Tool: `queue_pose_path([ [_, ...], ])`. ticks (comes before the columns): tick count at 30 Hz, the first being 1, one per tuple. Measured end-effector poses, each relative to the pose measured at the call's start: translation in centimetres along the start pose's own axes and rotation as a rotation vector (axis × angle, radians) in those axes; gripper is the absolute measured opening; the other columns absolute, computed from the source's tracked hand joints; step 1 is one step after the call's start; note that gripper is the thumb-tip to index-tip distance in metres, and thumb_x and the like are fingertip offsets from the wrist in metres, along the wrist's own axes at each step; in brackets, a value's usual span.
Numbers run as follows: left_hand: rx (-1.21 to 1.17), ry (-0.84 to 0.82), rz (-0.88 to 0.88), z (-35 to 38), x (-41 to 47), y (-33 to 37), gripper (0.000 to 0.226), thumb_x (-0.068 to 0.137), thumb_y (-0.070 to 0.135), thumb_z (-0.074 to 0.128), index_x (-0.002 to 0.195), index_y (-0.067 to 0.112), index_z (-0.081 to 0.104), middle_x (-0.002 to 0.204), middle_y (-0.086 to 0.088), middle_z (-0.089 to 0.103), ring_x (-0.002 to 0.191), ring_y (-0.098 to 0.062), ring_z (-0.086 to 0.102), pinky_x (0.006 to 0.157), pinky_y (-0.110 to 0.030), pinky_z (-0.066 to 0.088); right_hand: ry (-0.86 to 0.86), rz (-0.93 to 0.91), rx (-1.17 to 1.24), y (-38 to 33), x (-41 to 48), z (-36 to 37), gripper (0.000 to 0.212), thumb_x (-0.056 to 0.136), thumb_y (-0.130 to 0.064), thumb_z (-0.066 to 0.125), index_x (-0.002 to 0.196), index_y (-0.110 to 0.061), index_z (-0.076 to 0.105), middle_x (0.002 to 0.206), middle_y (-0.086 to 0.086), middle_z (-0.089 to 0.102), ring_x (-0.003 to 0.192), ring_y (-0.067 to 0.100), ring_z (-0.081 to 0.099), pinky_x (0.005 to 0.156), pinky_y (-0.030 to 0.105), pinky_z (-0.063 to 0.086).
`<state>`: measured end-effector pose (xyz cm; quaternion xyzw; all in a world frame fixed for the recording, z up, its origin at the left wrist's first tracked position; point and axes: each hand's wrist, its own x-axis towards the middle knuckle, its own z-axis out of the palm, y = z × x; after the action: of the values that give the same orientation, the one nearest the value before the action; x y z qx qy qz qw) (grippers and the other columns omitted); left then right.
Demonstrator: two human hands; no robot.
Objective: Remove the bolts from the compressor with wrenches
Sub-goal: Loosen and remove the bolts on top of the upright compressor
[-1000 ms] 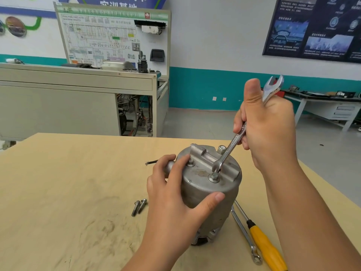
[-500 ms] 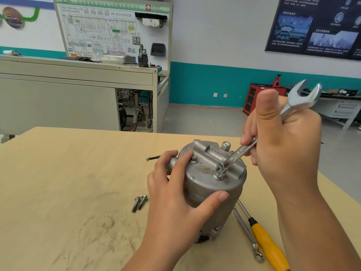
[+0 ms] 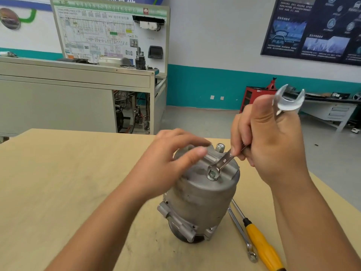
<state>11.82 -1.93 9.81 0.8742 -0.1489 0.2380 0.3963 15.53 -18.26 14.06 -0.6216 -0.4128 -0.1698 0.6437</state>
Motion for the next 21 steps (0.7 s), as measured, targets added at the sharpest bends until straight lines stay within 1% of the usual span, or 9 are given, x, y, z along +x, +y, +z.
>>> queue_pose_path([
  [3,-0.06,-0.295,0.132,-0.7,2.0,1.2,0.018,0.084,0.042,0.059,0.095,0.034,0.071,0.093,0.014,0.068,0.097,-0.003,0.056,0.088,-0.021,0.042,-0.138,0.023,0.098,0.3,0.7,-0.4,0.059,0.077,-0.061,0.036,0.045,-0.012,0.044,0.038,0.0,0.047,0.033,0.008,0.039,0.04,0.015,0.033],
  [4,-0.073,-0.352,0.125,-0.8,2.6,1.6,0.021,0.083,0.041,0.061,0.095,0.028,0.073,0.092,0.008,0.069,0.095,-0.008,0.058,0.087,-0.025,0.044,-0.186,0.025,0.121,0.5,0.9,-0.5,0.059,0.077,-0.062,0.036,0.045,-0.014,0.043,0.038,-0.004,0.046,0.034,0.009,0.039,0.042,0.016,0.034],
  [6,-0.107,-0.472,0.07,-1.3,3.9,2.1,0.017,0.083,0.036,0.061,0.093,0.028,0.072,0.095,0.005,0.071,0.095,-0.01,0.063,0.09,-0.028,0.047,-0.27,0.033,0.157,0.8,1.2,-0.7,0.058,0.078,-0.064,0.036,0.045,-0.017,0.039,0.038,-0.007,0.046,0.035,0.007,0.039,0.043,0.016,0.034],
  [8,-0.138,-0.634,0.042,-1.8,5.0,2.3,0.014,0.088,0.021,0.061,0.097,0.025,0.071,0.099,0.005,0.073,0.098,-0.01,0.065,0.094,-0.025,0.047,-0.331,0.068,0.196,0.9,1.4,-1.0,0.058,0.078,-0.065,0.037,0.048,-0.016,0.039,0.039,-0.006,0.047,0.033,0.003,0.04,0.041,0.012,0.032],
  [10,-0.141,-0.732,0.042,-1.9,5.8,2.4,0.016,0.088,0.014,0.062,0.1,0.017,0.073,0.1,0.002,0.073,0.102,-0.012,0.066,0.099,-0.025,0.045,-0.382,0.095,0.215,0.9,1.5,-1.4,0.057,0.078,-0.066,0.038,0.049,-0.017,0.046,0.04,-0.004,0.051,0.033,0.001,0.041,0.038,0.01,0.03],
  [14,-0.172,-0.727,0.061,-1.5,6.1,2.3,0.008,0.084,0.014,0.067,0.086,0.016,0.074,0.088,0.007,0.074,0.096,-0.01,0.067,0.096,-0.021,0.046,-0.404,0.114,0.15,0.6,1.2,-2.4,0.049,0.078,-0.066,0.047,0.073,-0.022,0.067,0.059,0.001,0.064,0.038,0.004,0.046,0.04,0.015,0.037],
  [16,-0.217,-0.709,0.029,-1.5,5.9,2.1,0.005,0.082,0.013,0.068,0.082,0.015,0.073,0.083,0.008,0.073,0.087,-0.007,0.067,0.09,-0.018,0.048,-0.367,0.125,0.206,0.6,0.6,-2.7,0.033,0.073,-0.057,0.063,0.082,-0.025,0.067,0.068,0.001,0.065,0.041,0.009,0.052,0.045,0.017,0.044],
  [18,-0.211,-0.646,0.001,-1.4,5.8,2.0,0.004,0.079,0.015,0.071,0.081,0.017,0.073,0.08,0.01,0.073,0.079,-0.004,0.066,0.083,-0.015,0.048,-0.29,0.13,0.251,0.7,-0.1,-2.9,0.024,0.07,-0.043,0.073,0.082,-0.024,0.066,0.071,0.003,0.066,0.041,0.015,0.055,0.049,0.021,0.049],
  [21,-0.177,-0.571,-0.007,-1.2,5.6,2.1,0.004,0.077,0.018,0.074,0.081,0.019,0.075,0.083,0.004,0.073,0.074,-0.004,0.064,0.076,-0.02,0.049,-0.151,0.091,0.189,0.7,-1.1,-2.8,0.02,0.073,-0.034,0.065,0.081,-0.016,0.063,0.073,0.007,0.07,0.041,0.019,0.057,0.051,0.024,0.052],
])
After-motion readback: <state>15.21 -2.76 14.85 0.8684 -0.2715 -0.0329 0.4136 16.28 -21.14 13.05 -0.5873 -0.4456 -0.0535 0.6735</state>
